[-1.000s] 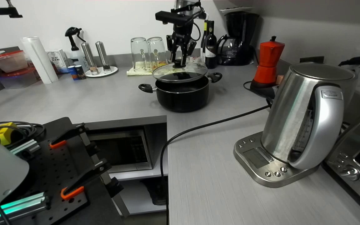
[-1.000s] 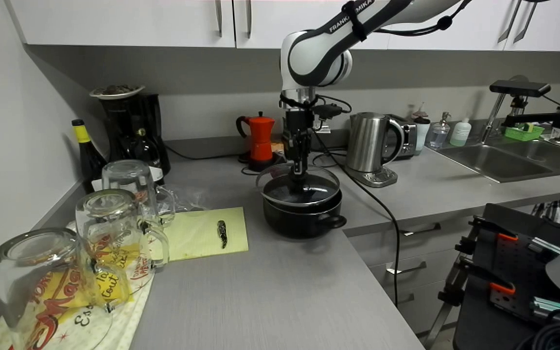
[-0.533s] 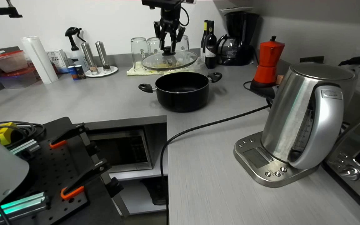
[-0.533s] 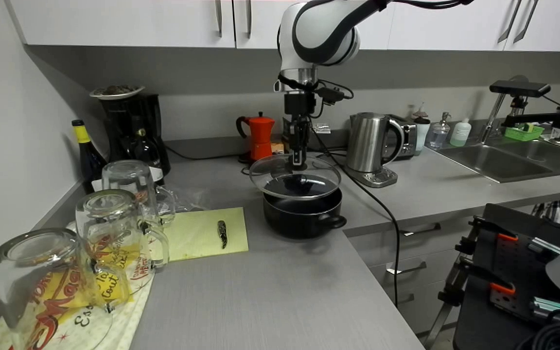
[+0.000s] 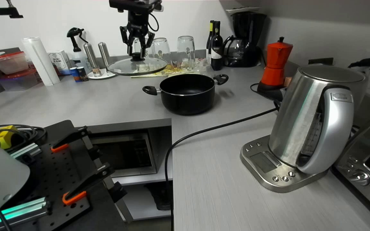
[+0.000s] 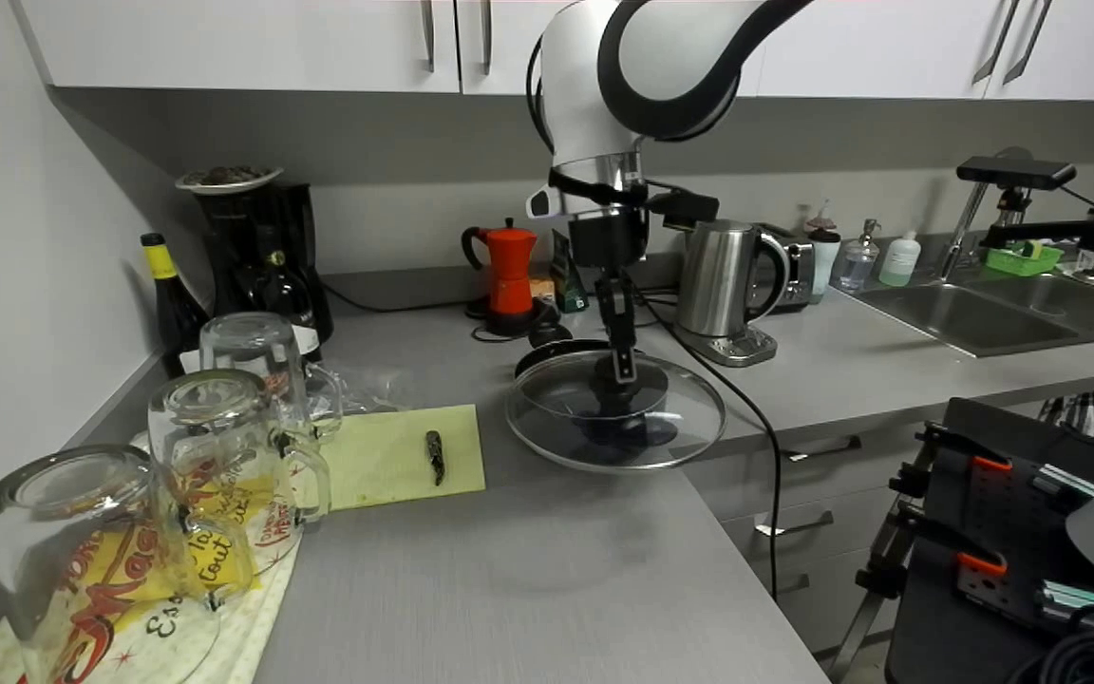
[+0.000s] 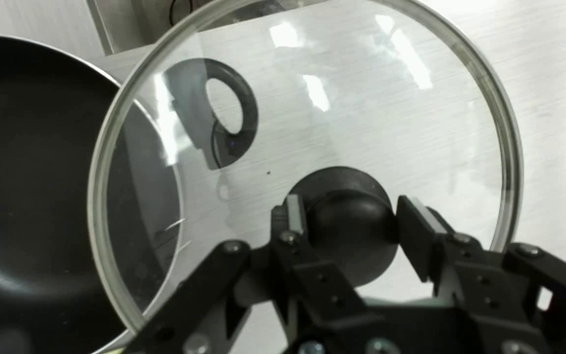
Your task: Take the lid off of the pot
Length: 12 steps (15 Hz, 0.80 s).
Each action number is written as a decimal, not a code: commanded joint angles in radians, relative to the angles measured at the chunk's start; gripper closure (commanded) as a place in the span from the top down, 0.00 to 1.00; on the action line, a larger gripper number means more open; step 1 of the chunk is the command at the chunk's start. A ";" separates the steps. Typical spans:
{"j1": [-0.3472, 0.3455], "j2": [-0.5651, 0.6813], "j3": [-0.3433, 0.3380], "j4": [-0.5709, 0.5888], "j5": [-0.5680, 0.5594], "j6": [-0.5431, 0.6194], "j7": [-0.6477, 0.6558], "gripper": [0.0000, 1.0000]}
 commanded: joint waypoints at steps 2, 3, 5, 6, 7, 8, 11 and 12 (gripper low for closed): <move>0.046 -0.094 0.046 -0.121 -0.039 -0.028 -0.071 0.24; 0.058 -0.098 0.057 -0.139 -0.050 -0.026 -0.081 0.24; 0.076 -0.093 0.075 -0.162 -0.068 -0.020 -0.104 0.24; 0.084 -0.086 0.082 -0.171 -0.077 -0.013 -0.114 0.24; 0.090 -0.078 0.087 -0.179 -0.088 -0.006 -0.124 0.24; 0.095 -0.066 0.092 -0.185 -0.095 0.001 -0.133 0.24; 0.104 -0.044 0.107 -0.207 -0.102 0.042 -0.171 0.24; 0.105 -0.038 0.111 -0.215 -0.104 0.062 -0.183 0.24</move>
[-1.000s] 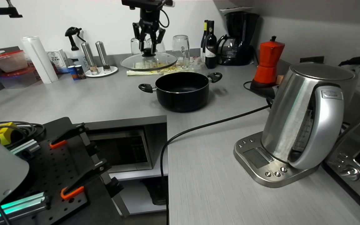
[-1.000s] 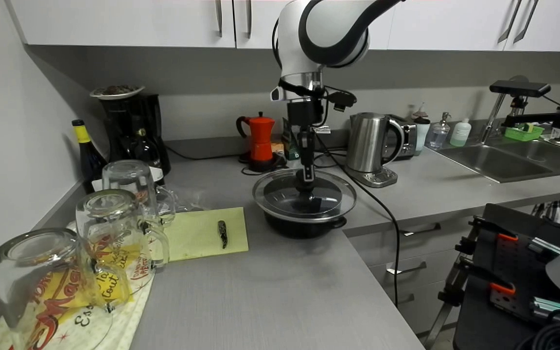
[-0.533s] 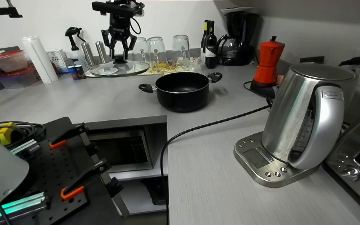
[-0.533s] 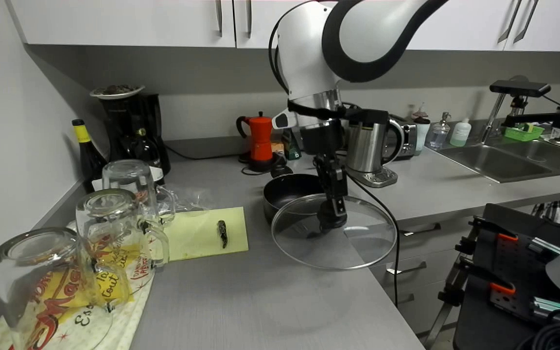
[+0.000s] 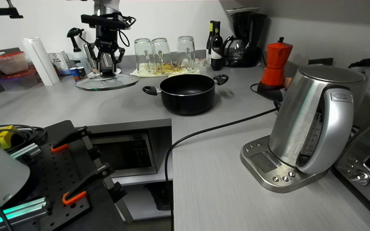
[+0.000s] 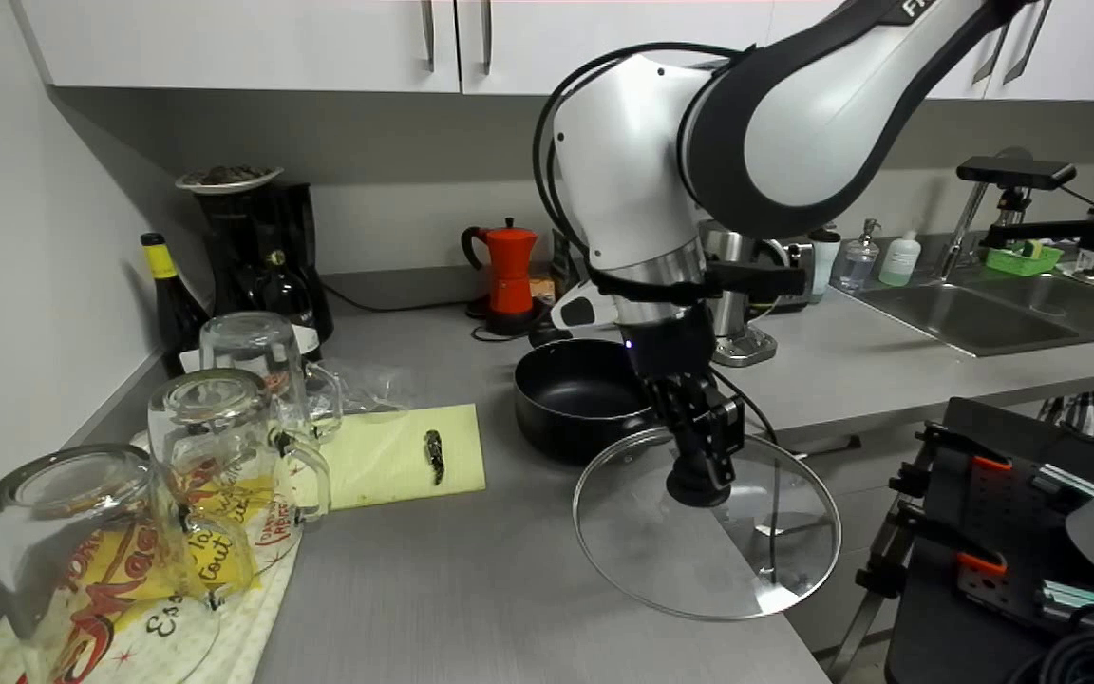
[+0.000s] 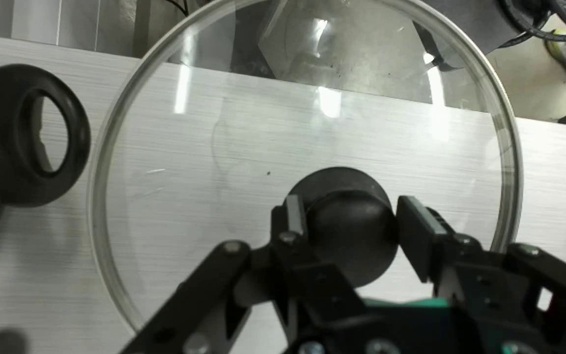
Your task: Take the lid off of the pot
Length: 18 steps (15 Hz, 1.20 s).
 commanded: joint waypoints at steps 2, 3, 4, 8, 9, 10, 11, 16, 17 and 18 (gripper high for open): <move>-0.001 0.020 0.023 -0.026 -0.002 0.076 -0.082 0.24; -0.003 0.028 0.028 -0.028 0.003 0.093 -0.096 0.24; -0.006 0.035 0.033 -0.029 0.009 0.114 -0.111 0.24; -0.030 0.065 0.057 -0.031 0.060 0.201 -0.175 0.24; -0.034 0.075 0.061 -0.030 0.071 0.218 -0.190 0.24; -0.037 0.086 0.062 -0.030 0.078 0.231 -0.202 0.24; -0.040 0.098 0.064 -0.031 0.082 0.241 -0.214 0.24; -0.039 0.164 0.054 -0.038 0.052 0.260 -0.233 0.24; -0.036 0.179 0.049 -0.039 0.040 0.263 -0.231 0.24; -0.033 0.193 0.046 -0.039 0.024 0.265 -0.232 0.24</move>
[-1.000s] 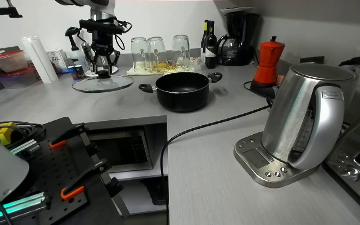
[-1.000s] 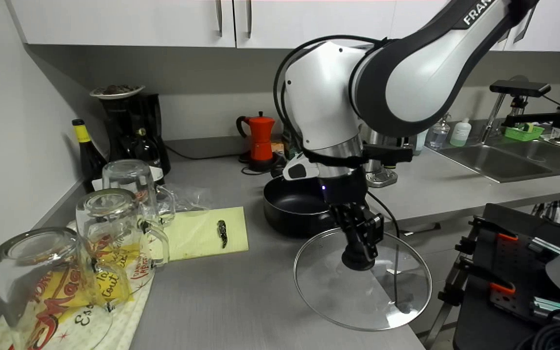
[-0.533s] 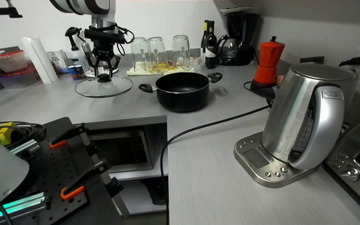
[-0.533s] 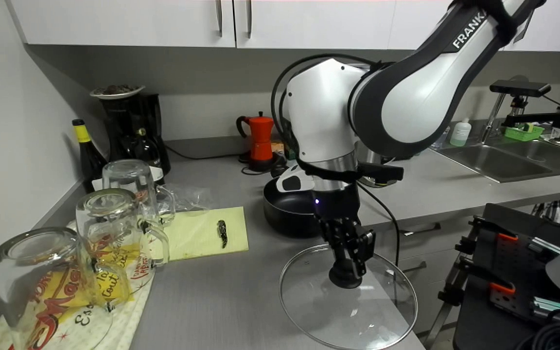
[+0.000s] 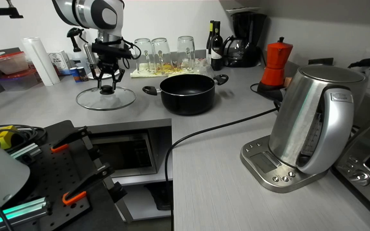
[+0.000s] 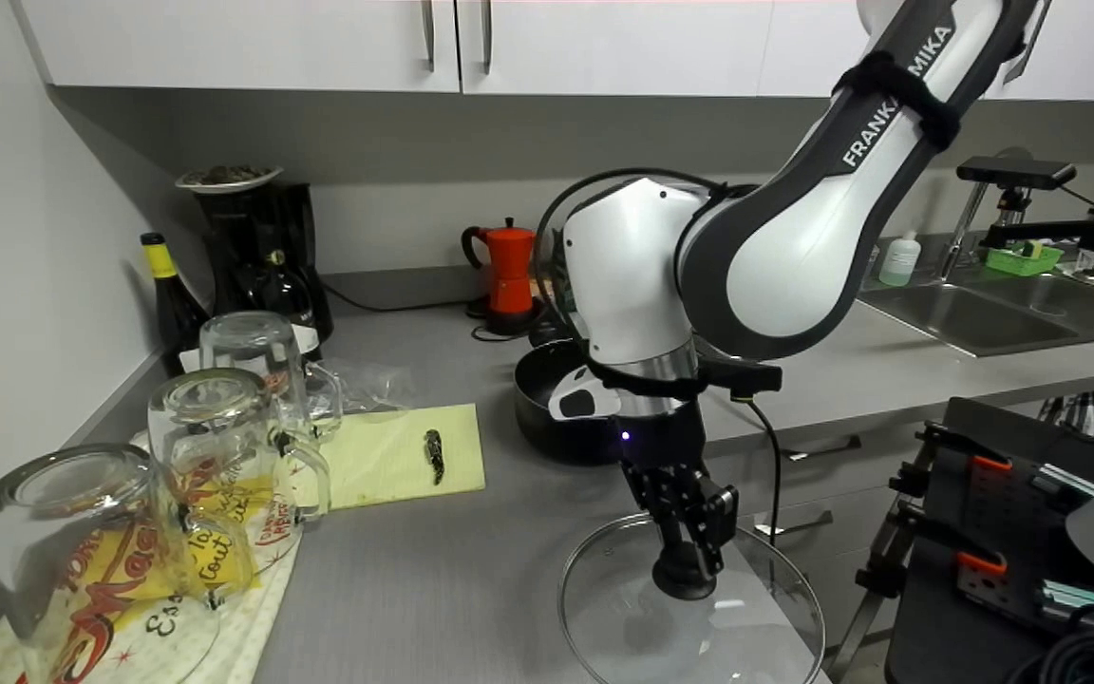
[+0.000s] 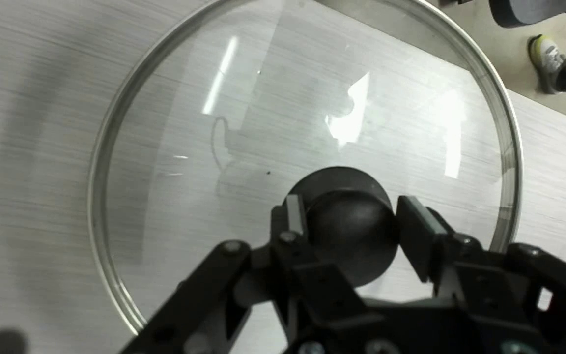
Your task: Take the lid off of the pot
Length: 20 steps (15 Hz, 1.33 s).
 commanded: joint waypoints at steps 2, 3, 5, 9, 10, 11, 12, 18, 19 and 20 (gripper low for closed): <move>0.002 0.045 -0.004 -0.008 -0.058 0.025 -0.022 0.24; 0.004 0.056 -0.006 -0.007 -0.075 0.031 -0.020 0.24; 0.006 0.079 -0.012 -0.007 -0.108 0.049 -0.016 0.24; 0.000 0.104 -0.012 -0.004 -0.145 0.081 -0.020 0.24; 0.000 0.108 -0.012 -0.004 -0.150 0.088 -0.019 0.24; -0.002 0.113 -0.012 -0.004 -0.155 0.097 -0.019 0.24; -0.004 0.120 -0.012 -0.004 -0.158 0.104 -0.021 0.24; -0.012 0.124 -0.007 -0.003 -0.150 0.113 -0.030 0.24; -0.012 0.116 -0.005 -0.007 -0.148 0.113 -0.028 0.64; -0.014 0.108 -0.001 -0.012 -0.144 0.114 -0.028 0.77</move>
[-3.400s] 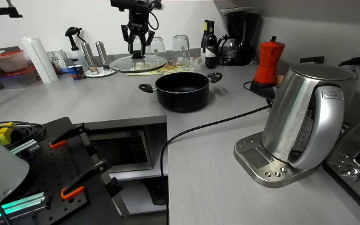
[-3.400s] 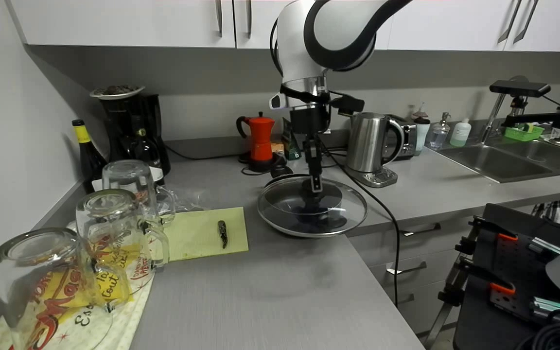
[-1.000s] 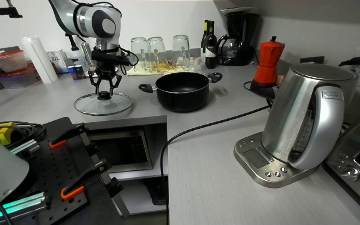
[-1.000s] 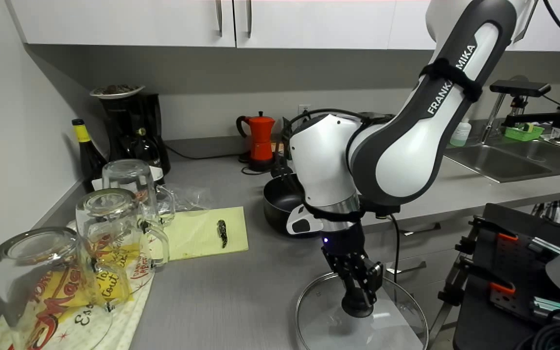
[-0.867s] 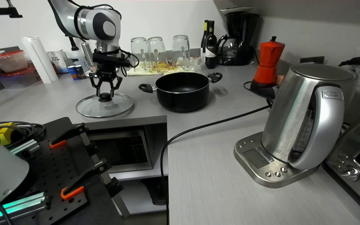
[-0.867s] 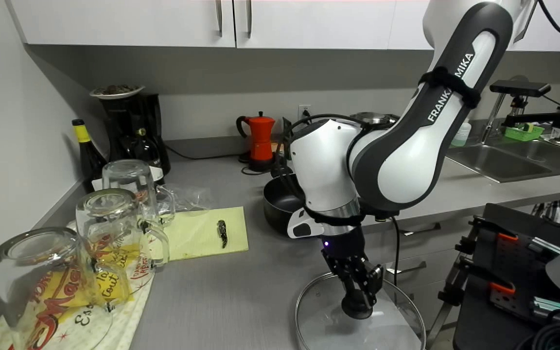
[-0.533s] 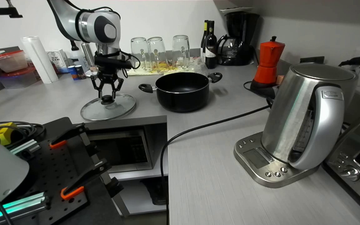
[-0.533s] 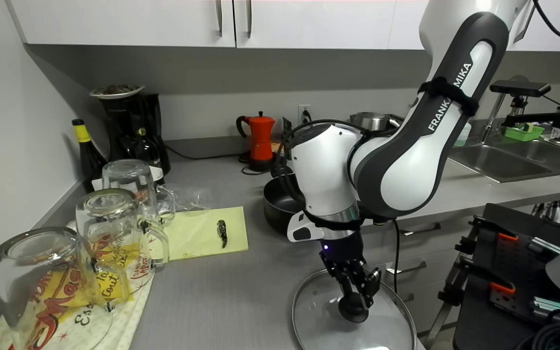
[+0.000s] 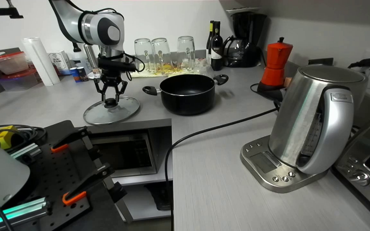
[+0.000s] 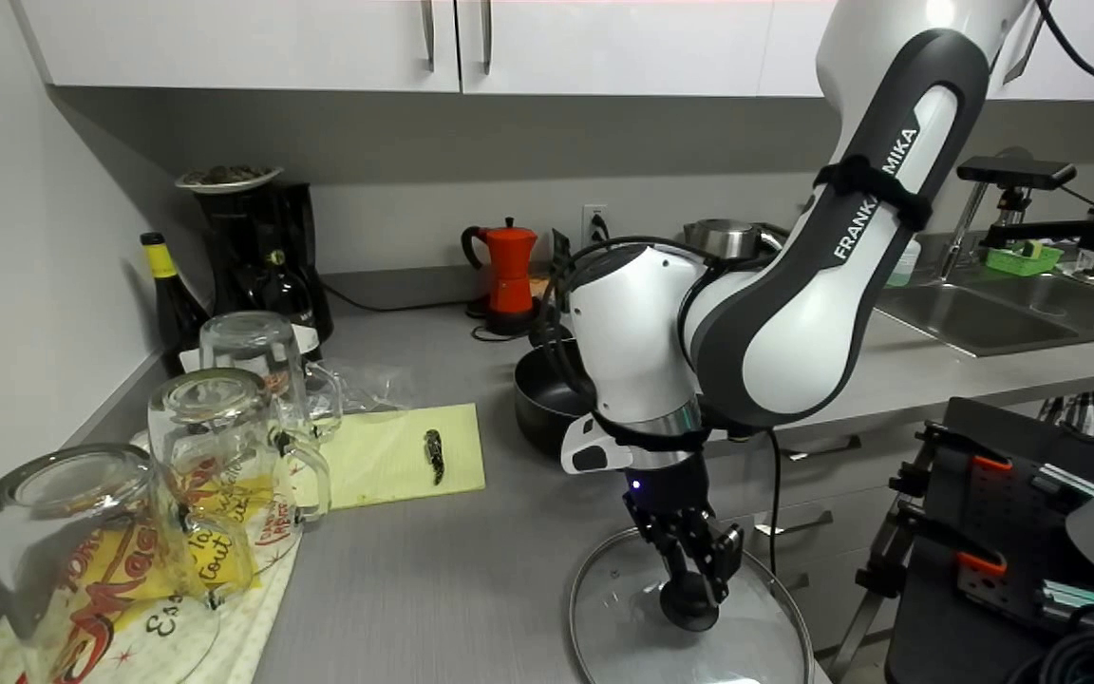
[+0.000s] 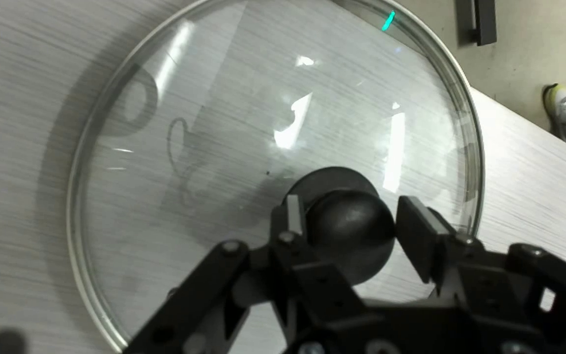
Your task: Take the lid off of the pot
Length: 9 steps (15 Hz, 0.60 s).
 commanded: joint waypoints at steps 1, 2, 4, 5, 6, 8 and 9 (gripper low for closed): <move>-0.012 -0.017 0.013 -0.018 -0.005 0.034 -0.017 0.83; -0.011 -0.036 0.018 -0.030 -0.005 0.040 -0.014 0.88; -0.011 -0.074 0.030 -0.051 -0.003 0.050 -0.013 0.99; -0.011 -0.093 0.036 -0.058 -0.002 0.049 -0.013 1.00; -0.011 -0.120 0.042 -0.066 0.003 0.037 -0.010 1.00; -0.013 -0.176 0.052 -0.093 0.010 0.036 -0.007 1.00; -0.015 -0.203 0.056 -0.106 0.016 0.040 -0.010 1.00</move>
